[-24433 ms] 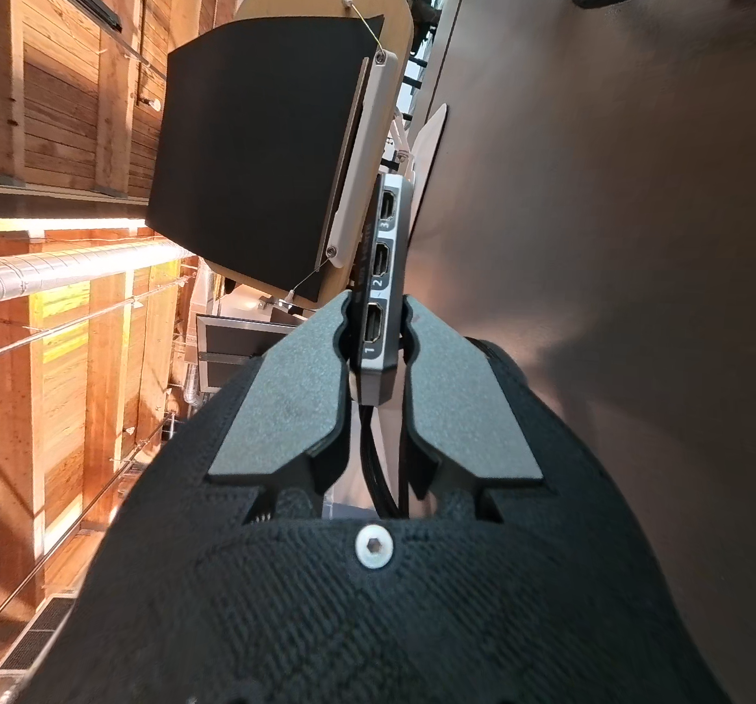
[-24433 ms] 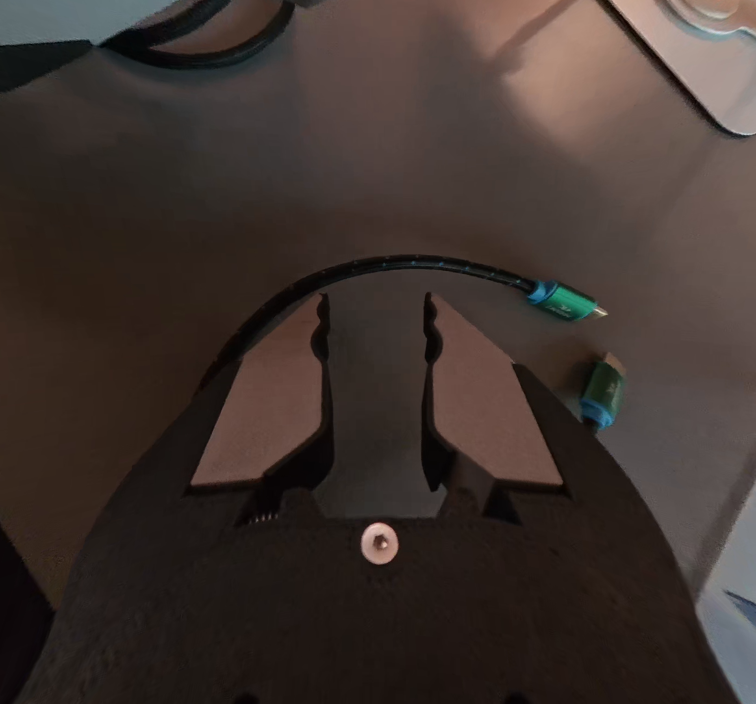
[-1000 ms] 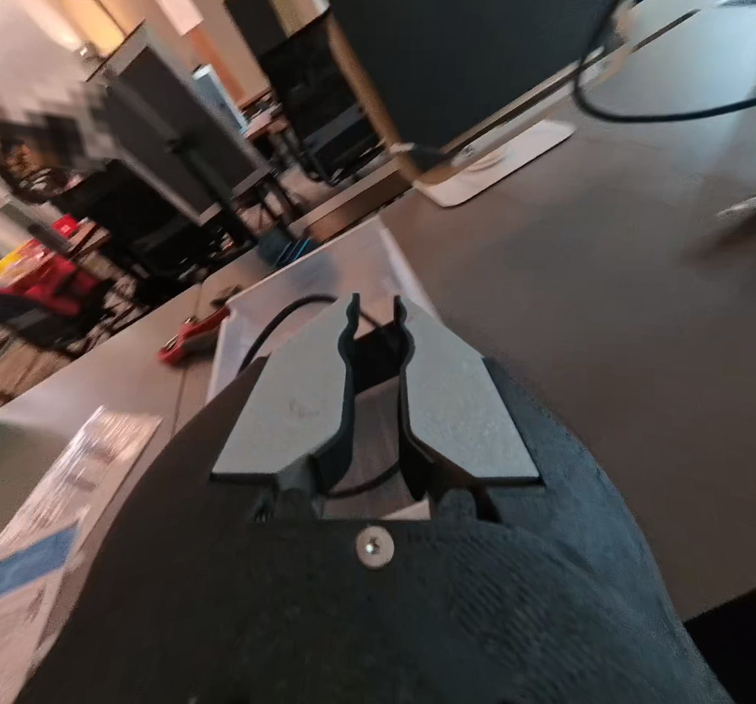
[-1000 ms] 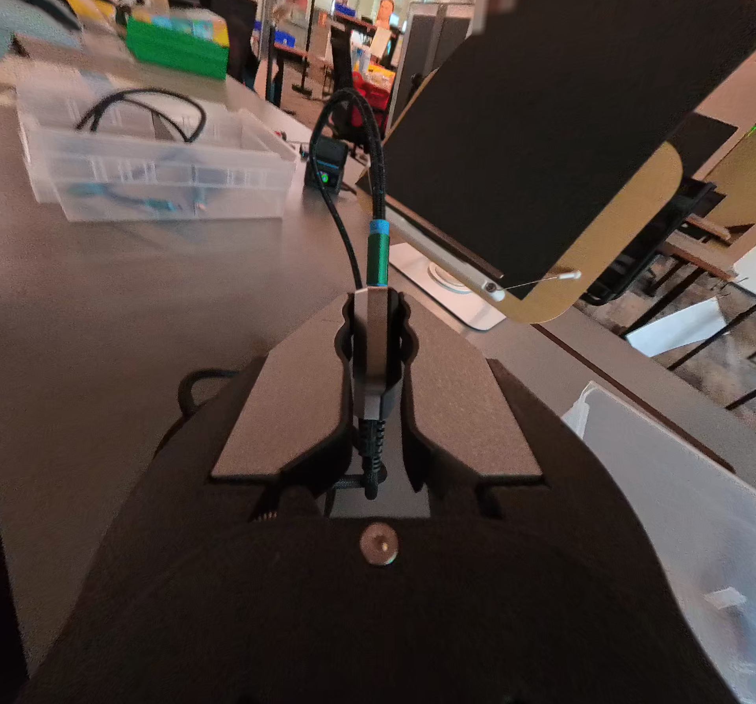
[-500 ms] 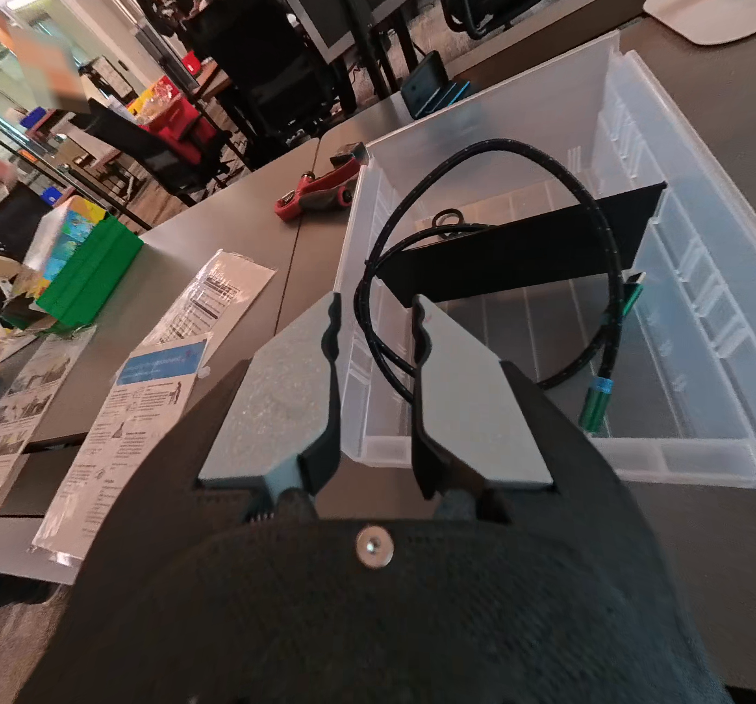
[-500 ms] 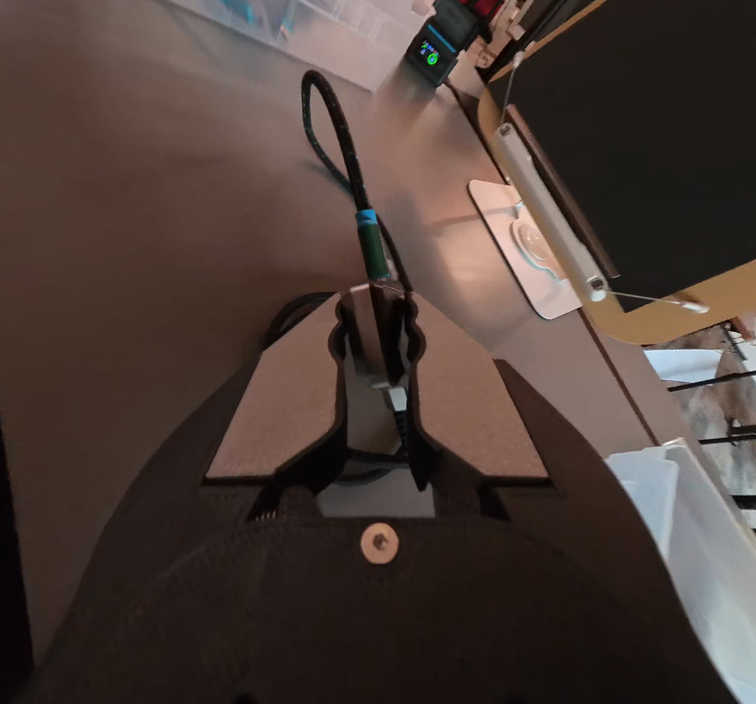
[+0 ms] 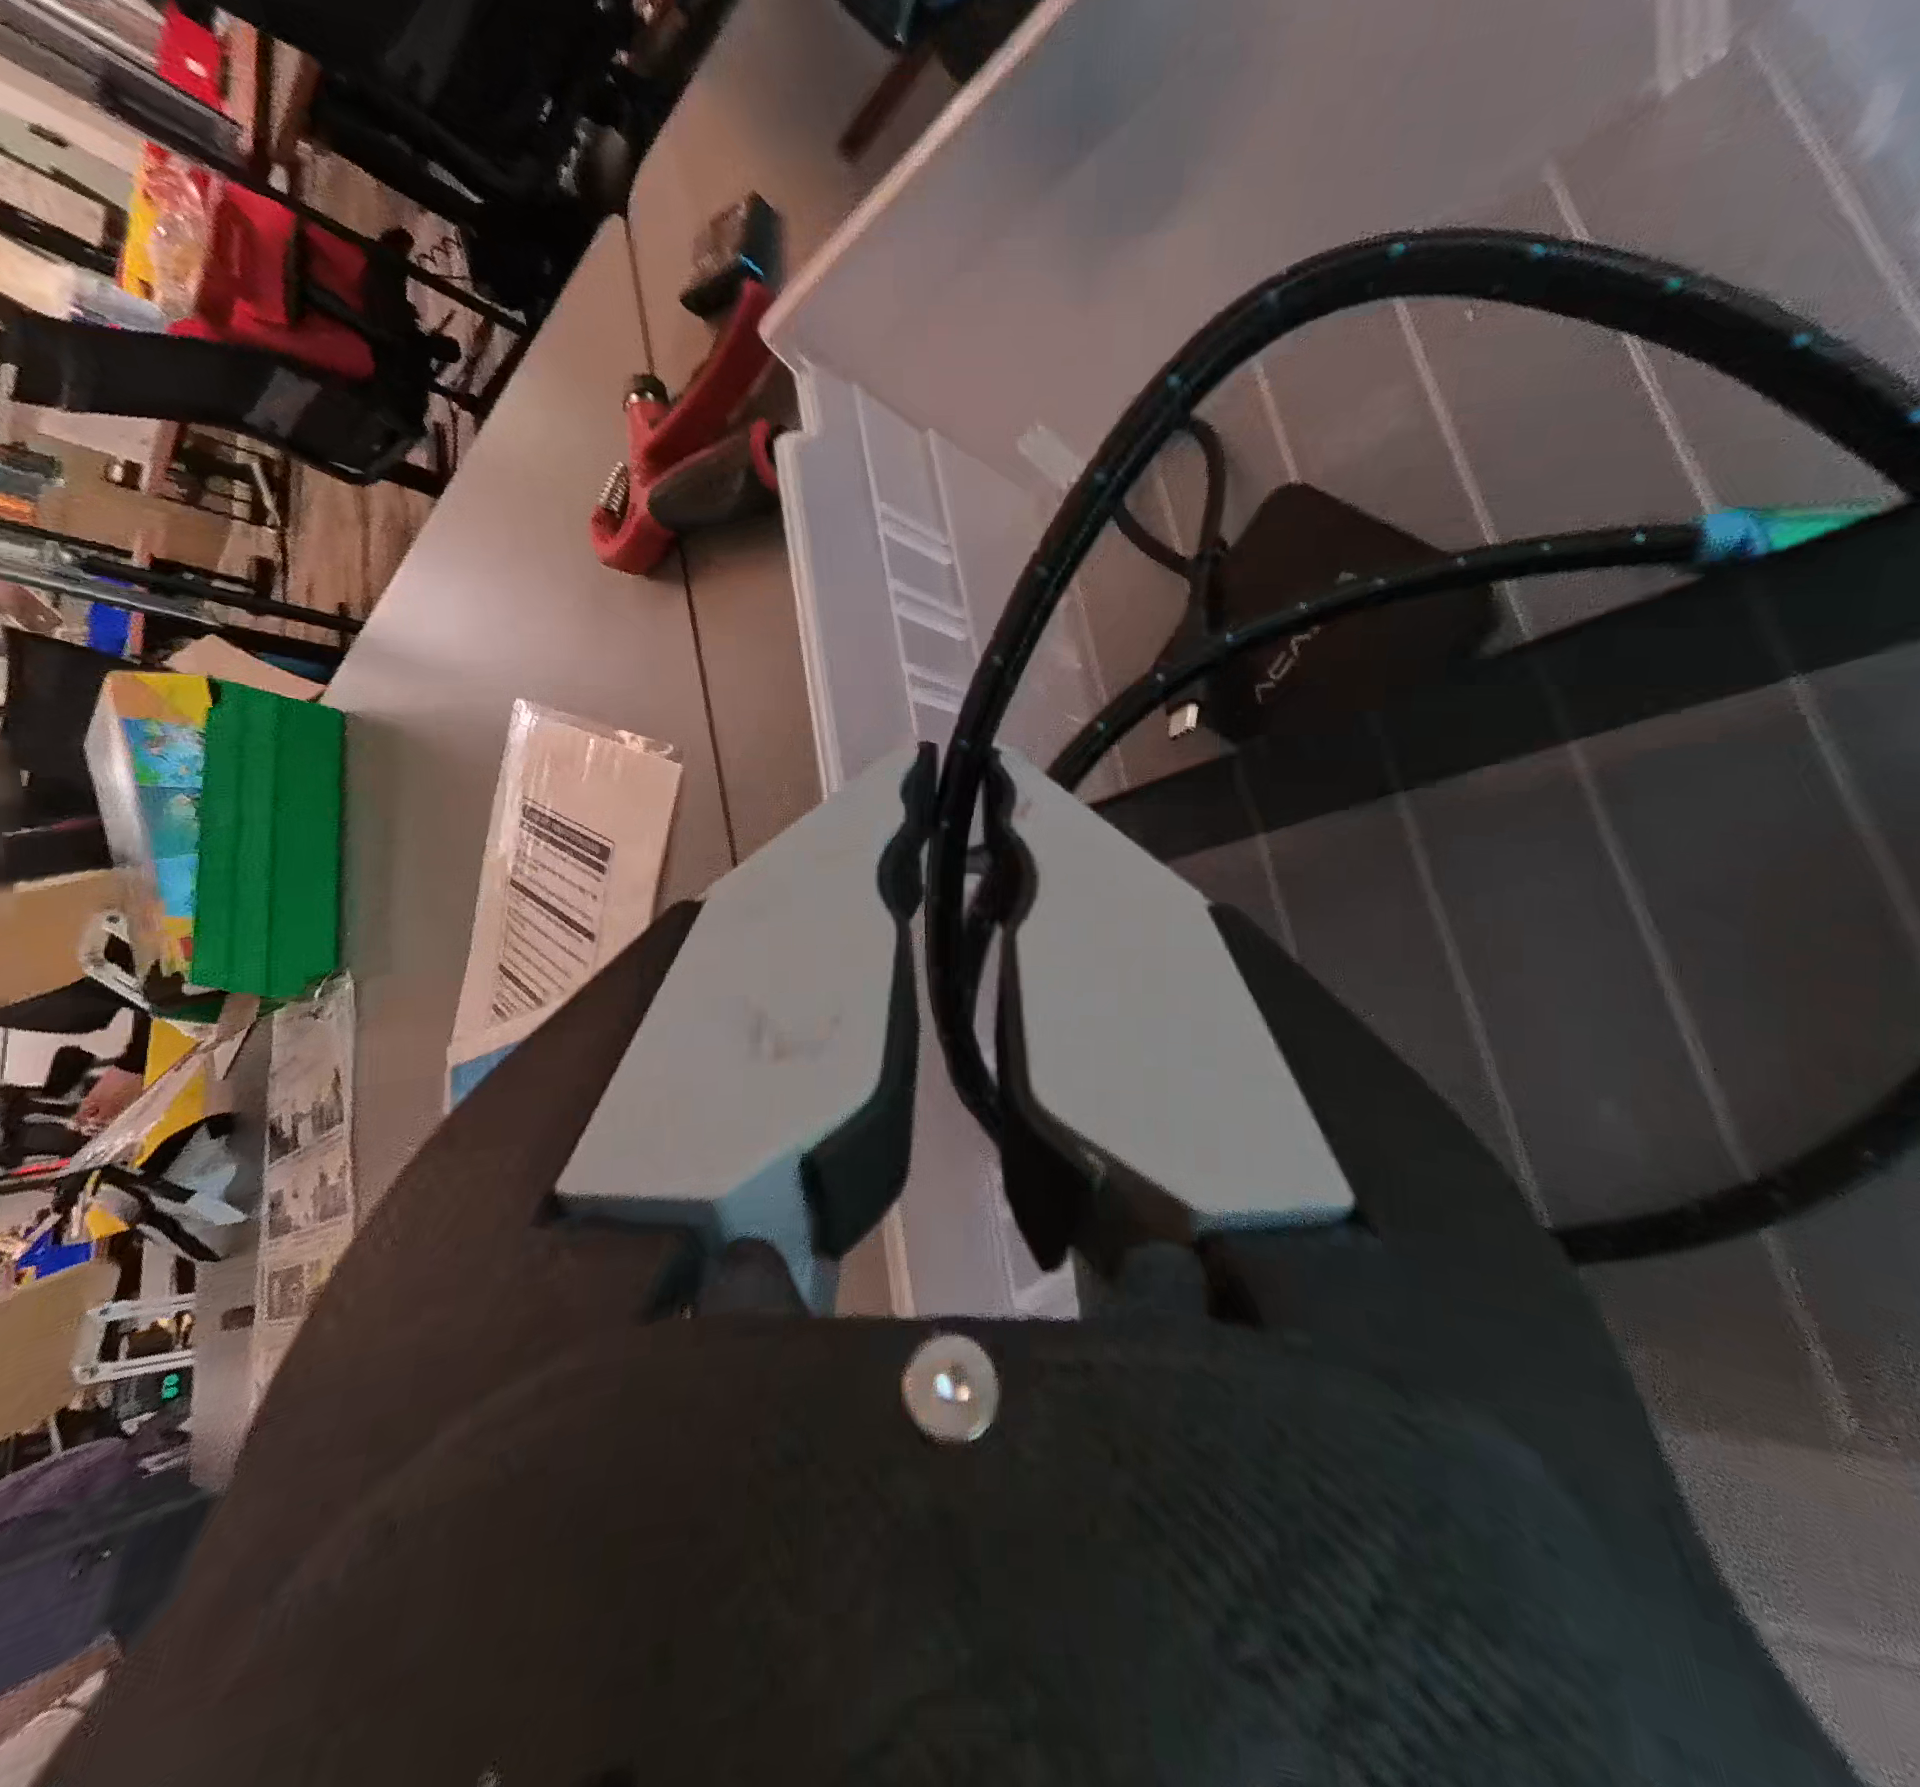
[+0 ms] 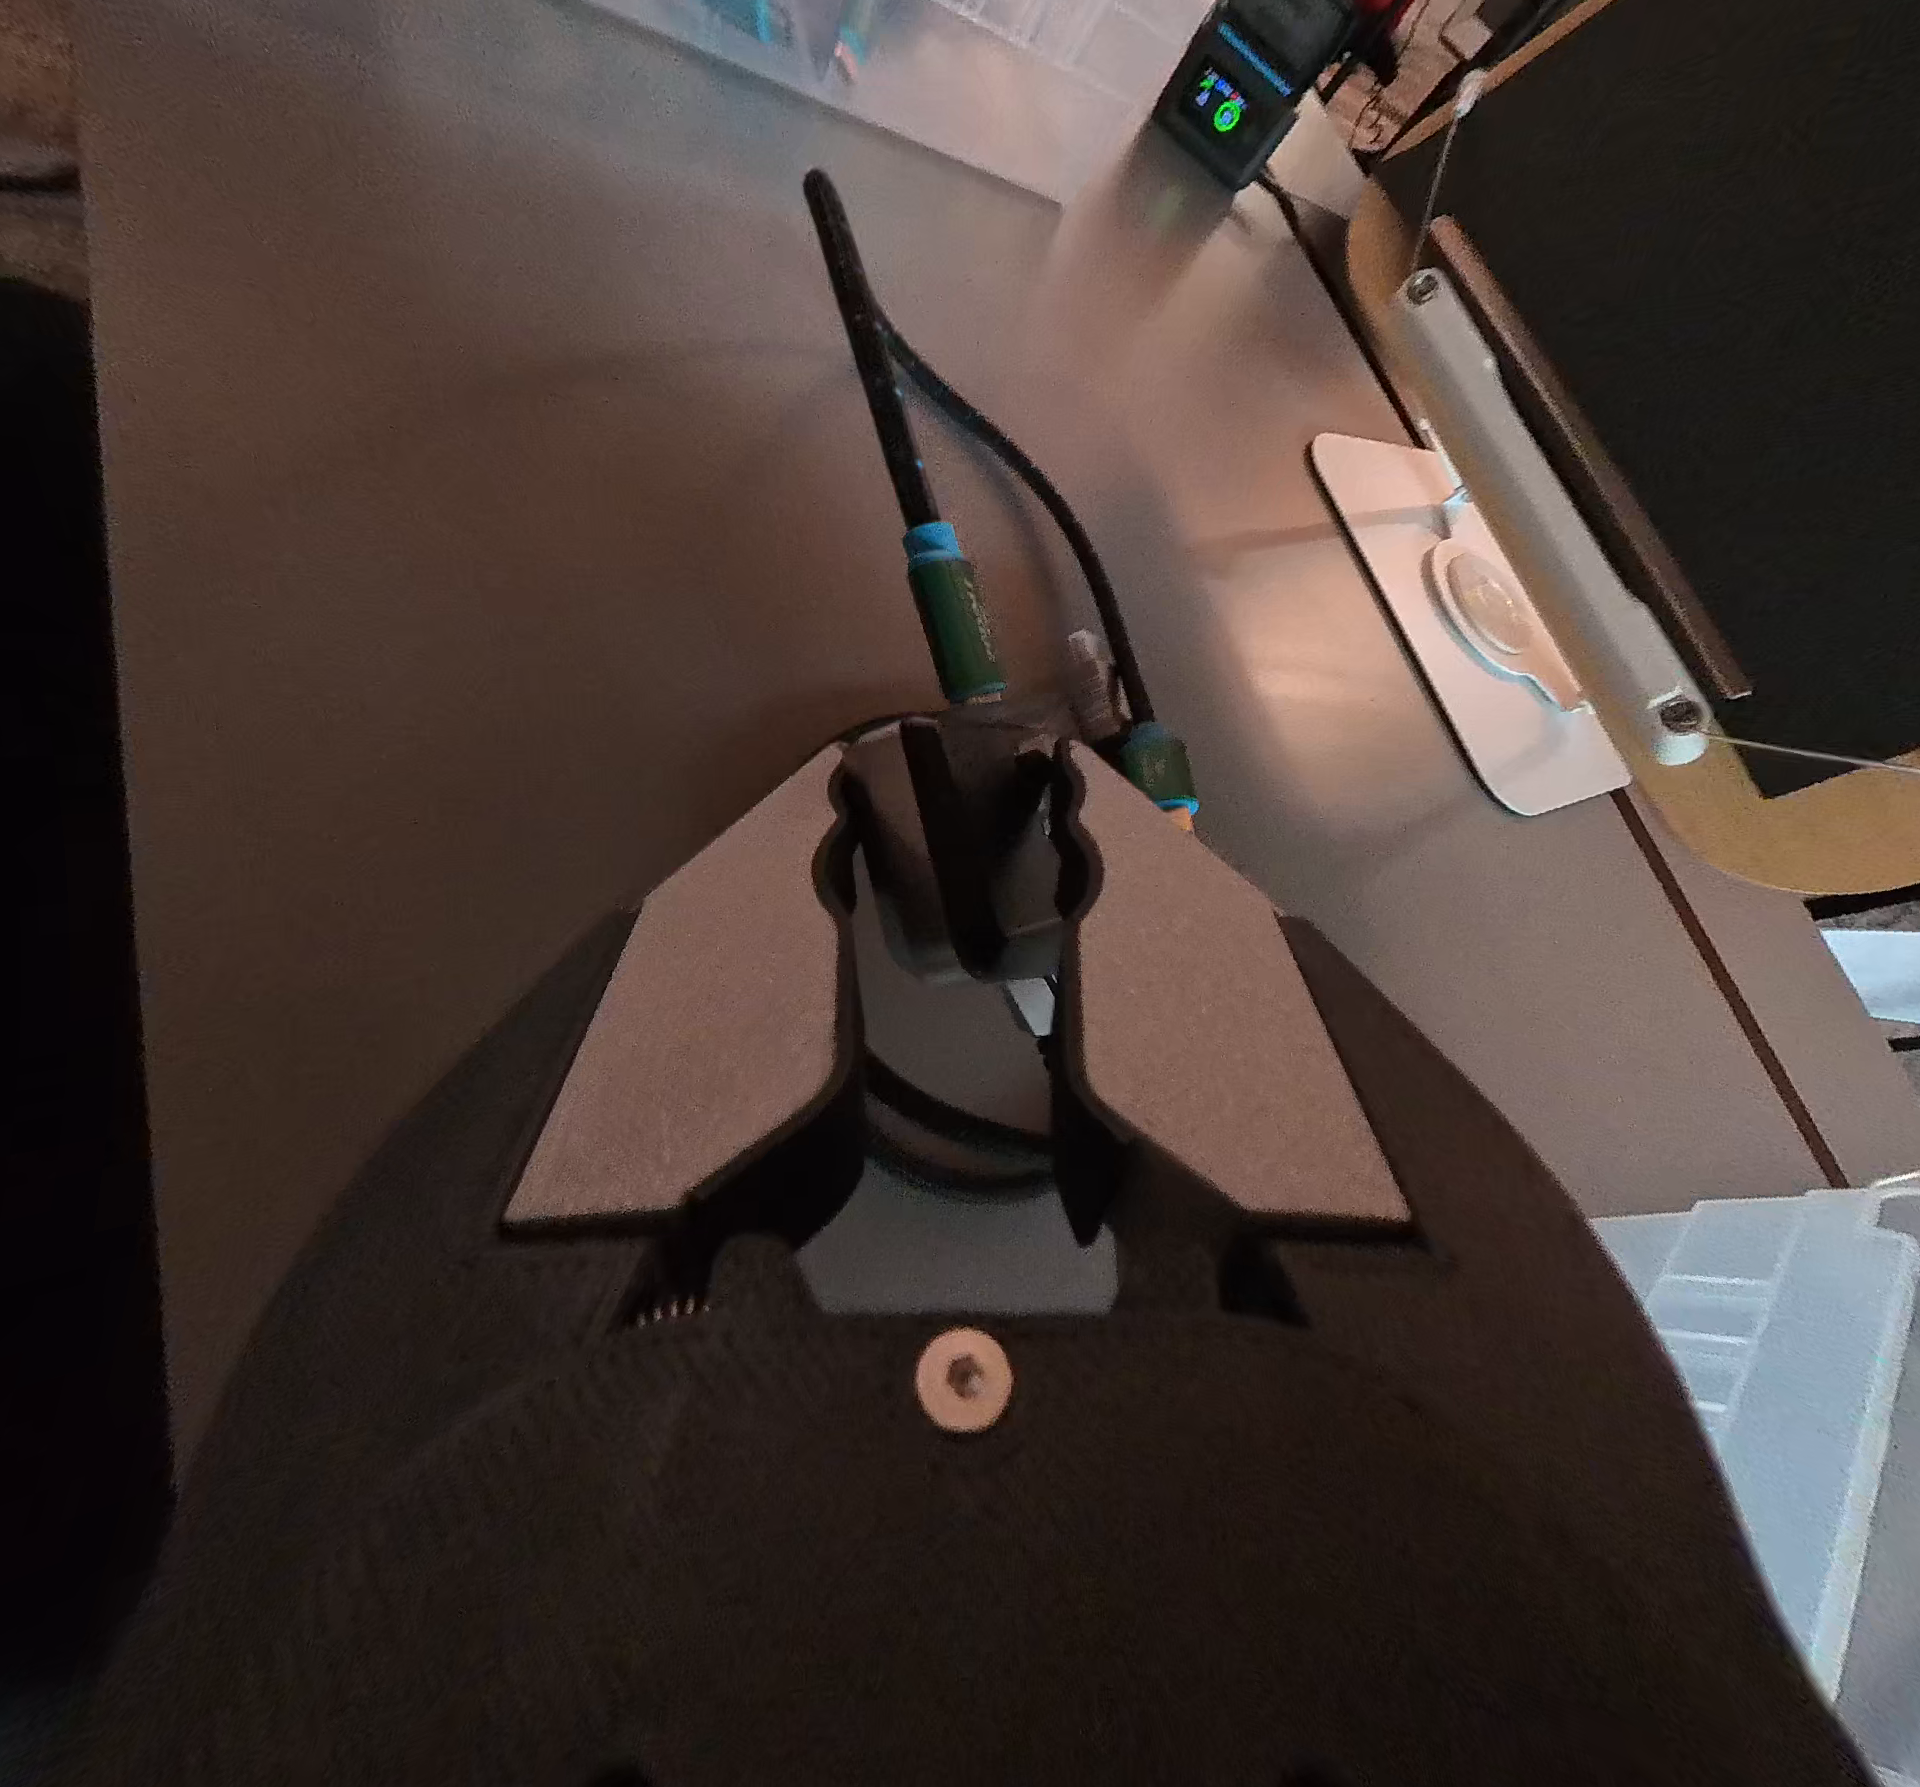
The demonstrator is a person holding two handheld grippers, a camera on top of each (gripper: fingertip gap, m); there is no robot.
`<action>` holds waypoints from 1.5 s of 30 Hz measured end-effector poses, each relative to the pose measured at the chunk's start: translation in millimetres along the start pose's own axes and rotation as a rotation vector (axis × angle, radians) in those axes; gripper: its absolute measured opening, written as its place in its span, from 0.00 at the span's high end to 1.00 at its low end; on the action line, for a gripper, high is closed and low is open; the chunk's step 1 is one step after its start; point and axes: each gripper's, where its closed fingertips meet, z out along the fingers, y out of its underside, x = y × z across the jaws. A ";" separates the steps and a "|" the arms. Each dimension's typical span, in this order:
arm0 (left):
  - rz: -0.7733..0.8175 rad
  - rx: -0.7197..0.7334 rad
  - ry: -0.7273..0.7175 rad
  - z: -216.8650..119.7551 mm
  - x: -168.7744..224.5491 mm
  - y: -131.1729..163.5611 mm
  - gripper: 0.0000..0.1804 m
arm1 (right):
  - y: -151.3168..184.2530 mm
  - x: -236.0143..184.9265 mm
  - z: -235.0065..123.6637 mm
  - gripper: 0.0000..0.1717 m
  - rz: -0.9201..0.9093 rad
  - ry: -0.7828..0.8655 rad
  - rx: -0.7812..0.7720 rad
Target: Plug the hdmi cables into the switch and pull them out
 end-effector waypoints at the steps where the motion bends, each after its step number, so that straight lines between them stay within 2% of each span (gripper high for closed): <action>1: -0.004 0.030 -0.028 -4.9 -6.7 -5.9 0.97 | 2.2 -1.2 -0.6 0.80 0.000 -0.008 -0.014; 4: -0.028 0.138 -0.141 -36.4 -34.4 -26.9 0.98 | 4.6 -7.0 -3.1 0.77 0.033 -0.062 -0.041; 10: -0.114 0.378 -0.335 -122.2 -89.2 -74.7 0.98 | 6.5 -17.3 -1.9 0.74 0.071 -0.140 -0.056; 15: -0.130 0.509 -0.318 -172.9 -90.3 -108.7 0.98 | 4.5 -23.1 -5.6 0.74 0.113 -0.193 -0.037; 18: -0.087 0.579 -0.257 -193.5 -64.0 -130.5 0.98 | 4.9 -28.5 -8.5 0.71 0.125 -0.233 -0.046; 22: 0.022 0.661 -0.177 -211.8 -9.7 -158.2 0.98 | -2.1 -34.3 -17.3 0.67 0.097 -0.256 -0.036; 31: 0.251 0.808 0.014 -243.3 122.0 -212.9 0.98 | -74.1 -31.6 -27.7 0.60 0.205 -0.239 0.182; 37: 0.321 0.893 0.096 -264.9 177.7 -240.1 0.98 | -111.9 -48.3 -19.3 0.59 0.255 -0.367 0.264; 39: 0.324 0.920 0.122 -270.6 187.9 -246.2 0.98 | -110.3 -53.6 -10.9 0.63 0.233 -0.374 0.233; 40: 0.321 0.934 0.138 -273.5 192.4 -248.6 0.98 | -107.2 -53.8 -6.0 0.72 0.217 -0.357 0.210; 41: 0.317 0.943 0.158 -275.8 196.7 -250.4 0.98 | -104.2 -52.5 -2.4 0.90 0.193 -0.334 0.190; 42: 0.310 0.949 0.174 -277.5 199.9 -251.7 0.98 | -103.9 -50.1 -1.2 0.99 0.174 -0.310 0.190; 45: 0.241 0.968 0.161 -279.0 193.9 -255.5 0.98 | -109.4 -34.2 -6.2 0.99 0.180 -0.232 0.219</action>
